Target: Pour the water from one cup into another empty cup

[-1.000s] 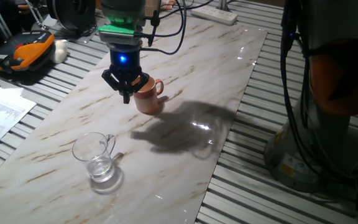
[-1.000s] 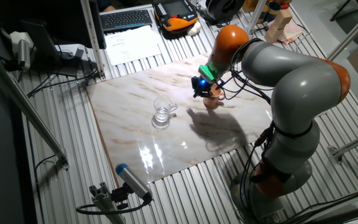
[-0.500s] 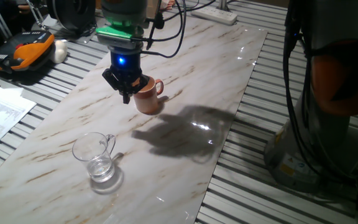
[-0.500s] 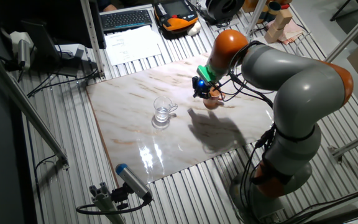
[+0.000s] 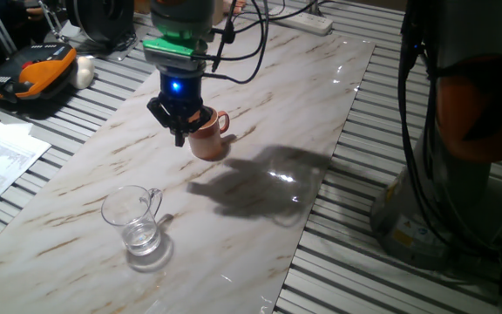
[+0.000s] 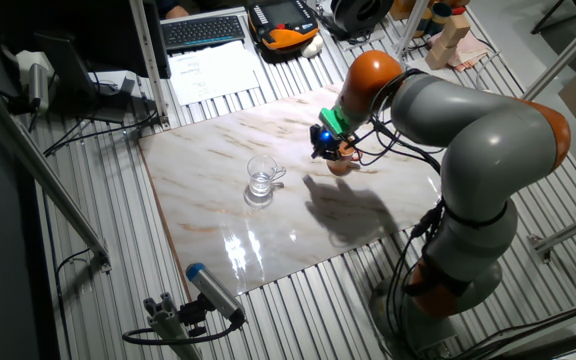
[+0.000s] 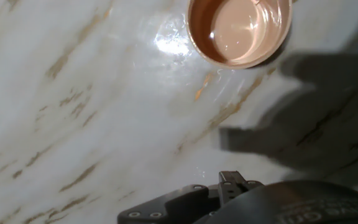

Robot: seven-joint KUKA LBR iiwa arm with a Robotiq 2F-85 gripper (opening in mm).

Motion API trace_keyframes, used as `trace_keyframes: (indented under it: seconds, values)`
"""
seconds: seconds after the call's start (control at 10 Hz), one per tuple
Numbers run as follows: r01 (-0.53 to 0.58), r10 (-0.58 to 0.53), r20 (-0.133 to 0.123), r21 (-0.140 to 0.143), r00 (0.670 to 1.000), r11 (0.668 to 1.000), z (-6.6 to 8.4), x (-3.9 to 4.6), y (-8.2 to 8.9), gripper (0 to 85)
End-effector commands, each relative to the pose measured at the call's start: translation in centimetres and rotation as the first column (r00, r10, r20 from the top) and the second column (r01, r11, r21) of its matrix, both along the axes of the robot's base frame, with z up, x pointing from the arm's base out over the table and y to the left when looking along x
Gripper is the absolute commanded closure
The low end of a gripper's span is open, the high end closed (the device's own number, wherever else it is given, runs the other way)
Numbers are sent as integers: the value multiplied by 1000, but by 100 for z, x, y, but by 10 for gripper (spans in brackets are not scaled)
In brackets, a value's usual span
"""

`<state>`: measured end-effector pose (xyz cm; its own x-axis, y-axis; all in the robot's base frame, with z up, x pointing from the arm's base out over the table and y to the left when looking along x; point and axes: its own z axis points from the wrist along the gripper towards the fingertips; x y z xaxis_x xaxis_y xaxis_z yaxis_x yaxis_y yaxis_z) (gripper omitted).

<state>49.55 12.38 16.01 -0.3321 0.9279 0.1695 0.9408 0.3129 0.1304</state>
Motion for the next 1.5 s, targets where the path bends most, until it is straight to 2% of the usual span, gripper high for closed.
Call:
trace_keyframes:
  seconds: [0.0, 0.1, 0.2, 0.3, 0.4, 0.5, 1.0, 1.2, 1.3, 1.4]
  values:
    - [-13, 13, -6, -16, 1000, 1000, -10, -10, 19, 850]
    - [-19, 18, -21, -43, 1000, 999, -29, -21, 49, 850]
    - [-3, 2, -25, -48, 1000, 999, -52, -22, 77, 850]
    - [6, -6, -11, -2, 1000, 1000, -62, -29, 81, 850]
    - [28, -30, 21, 69, 999, 997, -62, -30, 78, 850]
    - [37, -40, 31, 96, 999, 995, -70, -31, 86, 850]
    - [38, -40, 20, 80, 999, 996, -143, -32, 139, 850]
    - [-34, 35, -17, 55, 999, 998, -154, -64, 156, 850]
    - [-70, 71, -59, 16, 996, 997, -155, -65, 162, 850]
    - [-62, 63, -59, 22, 996, 998, -162, -68, 163, 850]
